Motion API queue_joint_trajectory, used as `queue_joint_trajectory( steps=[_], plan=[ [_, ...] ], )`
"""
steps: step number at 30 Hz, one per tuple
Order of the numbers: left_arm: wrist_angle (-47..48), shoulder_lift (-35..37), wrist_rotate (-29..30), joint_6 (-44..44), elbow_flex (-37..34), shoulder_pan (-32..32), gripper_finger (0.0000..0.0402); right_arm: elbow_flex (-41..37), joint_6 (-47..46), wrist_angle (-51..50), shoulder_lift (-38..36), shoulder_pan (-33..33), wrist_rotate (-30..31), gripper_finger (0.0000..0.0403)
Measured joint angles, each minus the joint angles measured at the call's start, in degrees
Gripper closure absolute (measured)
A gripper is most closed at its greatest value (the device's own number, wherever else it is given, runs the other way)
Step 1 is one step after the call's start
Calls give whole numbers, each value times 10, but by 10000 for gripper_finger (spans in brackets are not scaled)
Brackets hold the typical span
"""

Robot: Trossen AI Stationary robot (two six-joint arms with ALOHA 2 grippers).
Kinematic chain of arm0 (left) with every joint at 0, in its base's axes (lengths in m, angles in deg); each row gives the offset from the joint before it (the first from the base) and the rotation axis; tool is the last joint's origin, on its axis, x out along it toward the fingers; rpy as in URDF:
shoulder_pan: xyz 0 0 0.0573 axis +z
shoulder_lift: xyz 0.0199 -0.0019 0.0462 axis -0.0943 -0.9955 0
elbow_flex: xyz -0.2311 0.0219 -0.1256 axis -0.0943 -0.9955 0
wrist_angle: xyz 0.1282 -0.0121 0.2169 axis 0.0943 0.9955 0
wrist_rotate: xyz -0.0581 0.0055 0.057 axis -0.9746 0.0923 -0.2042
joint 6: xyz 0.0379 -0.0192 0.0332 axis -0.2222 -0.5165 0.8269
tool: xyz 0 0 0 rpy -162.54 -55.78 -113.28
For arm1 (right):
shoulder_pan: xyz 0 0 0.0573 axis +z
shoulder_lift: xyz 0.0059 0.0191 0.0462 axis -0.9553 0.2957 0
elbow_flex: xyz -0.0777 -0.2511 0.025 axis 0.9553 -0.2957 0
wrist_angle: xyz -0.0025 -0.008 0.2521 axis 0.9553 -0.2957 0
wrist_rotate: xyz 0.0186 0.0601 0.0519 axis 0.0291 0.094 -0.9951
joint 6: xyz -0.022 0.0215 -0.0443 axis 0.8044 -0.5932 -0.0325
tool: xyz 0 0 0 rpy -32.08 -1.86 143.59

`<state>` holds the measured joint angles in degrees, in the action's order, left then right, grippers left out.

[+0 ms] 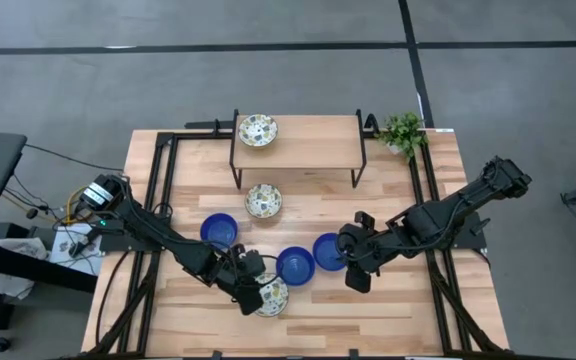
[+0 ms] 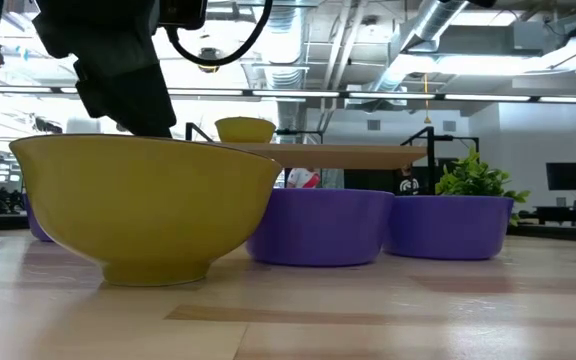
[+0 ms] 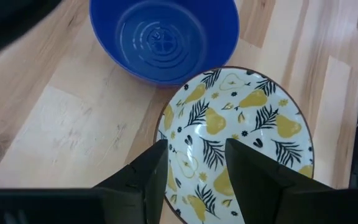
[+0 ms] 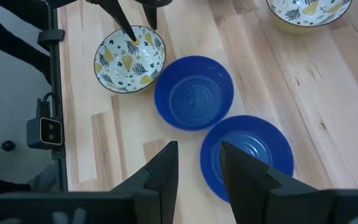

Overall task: Pick & Place Mini bowls
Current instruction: Stack the bottom white patterned bowl on top of the white patterned bowl on the shelf

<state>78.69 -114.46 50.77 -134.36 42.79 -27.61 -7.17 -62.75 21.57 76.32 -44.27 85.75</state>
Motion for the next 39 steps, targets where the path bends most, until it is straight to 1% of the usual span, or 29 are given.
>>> queue_joint_trajectory(
  steps=[6, 12, 19, 24, 33, 37, 39],
  plan=[
    [-4, 0, 0, -6, -4, 0, 244, 0, 0, 0, 0, 0, 0, 296],
    [-7, -2, 0, -21, -40, 0, 244, 0, 0, 0, 0, 0, 0, 296],
    [-13, -2, 0, -15, -45, 0, 244, 0, 0, 0, 0, 0, 1, 296],
    [-13, -2, -28, -20, -45, 0, 244, 0, 0, 1, 0, 0, 2, 296],
    [-11, -2, -30, -18, -45, 8, 244, 0, 0, 4, 0, 0, 3, 296],
    [-20, -2, -54, -33, -59, 13, 244, 0, 0, 5, 0, 0, 3, 296],
    [-32, -3, -56, -42, -68, 13, 244, 0, 0, 5, 0, 0, 3, 296]
  ],
)
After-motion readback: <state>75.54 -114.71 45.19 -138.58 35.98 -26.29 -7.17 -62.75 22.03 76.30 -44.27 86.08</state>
